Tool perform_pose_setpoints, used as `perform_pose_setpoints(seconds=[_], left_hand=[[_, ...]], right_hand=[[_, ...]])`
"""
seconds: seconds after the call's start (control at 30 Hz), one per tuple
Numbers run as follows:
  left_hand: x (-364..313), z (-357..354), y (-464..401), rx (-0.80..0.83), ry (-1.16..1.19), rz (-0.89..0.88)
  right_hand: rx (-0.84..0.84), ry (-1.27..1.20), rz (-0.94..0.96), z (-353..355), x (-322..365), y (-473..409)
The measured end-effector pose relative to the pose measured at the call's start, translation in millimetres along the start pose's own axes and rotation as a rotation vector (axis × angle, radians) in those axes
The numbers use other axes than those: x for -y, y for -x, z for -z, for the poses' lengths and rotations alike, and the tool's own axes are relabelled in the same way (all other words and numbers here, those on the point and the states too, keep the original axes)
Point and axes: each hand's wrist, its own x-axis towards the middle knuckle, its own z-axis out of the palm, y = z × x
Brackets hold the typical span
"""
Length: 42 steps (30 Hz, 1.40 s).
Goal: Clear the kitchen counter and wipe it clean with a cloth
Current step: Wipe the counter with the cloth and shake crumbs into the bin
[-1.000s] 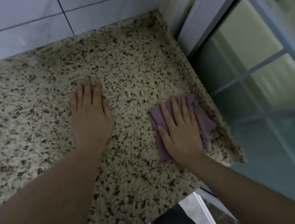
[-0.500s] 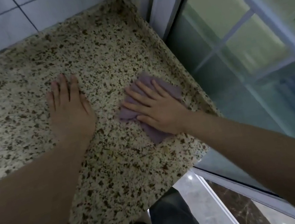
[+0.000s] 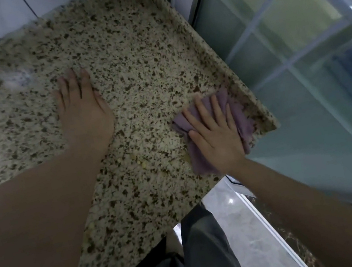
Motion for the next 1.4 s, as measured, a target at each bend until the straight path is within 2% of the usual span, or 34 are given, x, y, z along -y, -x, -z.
perform_pose_setpoints(seconds=[0.1,0.2,0.3,0.33,0.47,0.6,0.7,0.77,0.83,0.93,1.0,1.03,1.1,1.2,1.3,1.4], left_hand=[[2,2,3,0.047,0.0,0.003],[7,8,-5,0.207,0.028,-0.019],[30,28,-10,0.428,0.27,-0.08],[43,37,-2,0.438,0.352,-0.093],[80,67,52,0.305,0.594,-0.03],[113,96,102,0.231,0.662,0.082],[129,118,135,0.188,0.688,0.165],[137,132,155,0.157,0.663,0.178],[143,141,169,0.16,0.645,0.172],[148,149,187,0.198,0.661,0.197],[149,149,195,0.225,0.676,0.235],[148,147,198,0.231,0.675,0.247],[146,141,203,0.223,0.65,0.255],[142,126,206,0.213,0.538,0.246],[141,111,203,0.132,0.379,0.202],[141,100,194,0.044,0.241,0.192]], right_hand=[[-0.01,-0.024,0.016,-13,36,16],[-0.013,-0.061,0.038,-24,70,29],[0.004,-0.077,0.121,-35,107,38],[0.007,-0.08,0.162,-38,120,40],[0.041,-0.098,0.253,-48,160,43],[0.071,-0.069,0.378,-56,203,54],[0.089,-0.16,0.387,-56,225,58],[0.124,-0.321,0.368,-49,226,55],[0.233,-0.705,0.301,-34,219,51],[0.474,-1.449,-0.055,2,194,45],[0.622,-1.719,-0.328,22,173,35],[0.625,-1.756,-0.381,31,161,30],[0.568,-1.785,-0.378,49,141,19],[0.369,-1.703,-0.274,76,122,8],[0.135,-1.491,-0.115,97,103,0],[-0.014,-1.14,0.101,104,89,-8]])
